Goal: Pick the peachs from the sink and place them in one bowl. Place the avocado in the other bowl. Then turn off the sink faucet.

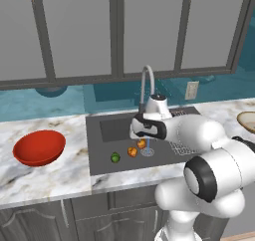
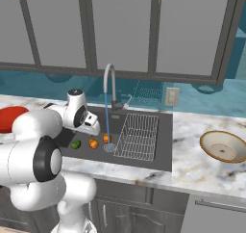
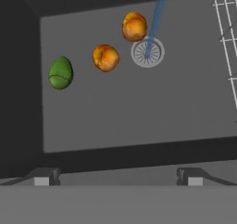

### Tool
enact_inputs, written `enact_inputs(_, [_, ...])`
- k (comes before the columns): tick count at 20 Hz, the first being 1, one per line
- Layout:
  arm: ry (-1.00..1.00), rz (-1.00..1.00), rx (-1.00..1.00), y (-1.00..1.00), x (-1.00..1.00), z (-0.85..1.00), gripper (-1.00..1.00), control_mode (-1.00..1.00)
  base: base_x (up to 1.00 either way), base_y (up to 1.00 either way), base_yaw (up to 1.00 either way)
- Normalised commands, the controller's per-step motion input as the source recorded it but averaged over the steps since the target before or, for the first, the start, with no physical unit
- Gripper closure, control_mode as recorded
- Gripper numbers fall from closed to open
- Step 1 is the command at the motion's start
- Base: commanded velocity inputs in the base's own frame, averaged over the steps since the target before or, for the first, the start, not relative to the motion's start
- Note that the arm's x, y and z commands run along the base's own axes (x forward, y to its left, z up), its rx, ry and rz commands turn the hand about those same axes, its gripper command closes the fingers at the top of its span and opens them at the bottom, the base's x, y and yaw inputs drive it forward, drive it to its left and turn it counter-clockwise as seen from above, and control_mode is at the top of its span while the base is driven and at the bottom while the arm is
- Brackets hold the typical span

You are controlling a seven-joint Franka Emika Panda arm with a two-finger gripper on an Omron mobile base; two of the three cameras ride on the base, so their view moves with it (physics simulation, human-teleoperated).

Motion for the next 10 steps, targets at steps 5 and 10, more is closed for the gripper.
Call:
enact_inputs(5, [0.02, 0.0, 0.0, 0.02, 0.24, -0.09, -1.0, -1.0, 0.0, 0.0, 0.0])
enact_inputs(10, [0.0, 0.0, 0.0, 0.0, 0.16, -0.2, -1.0, -1.0, 0.0, 0.0, 0.0])
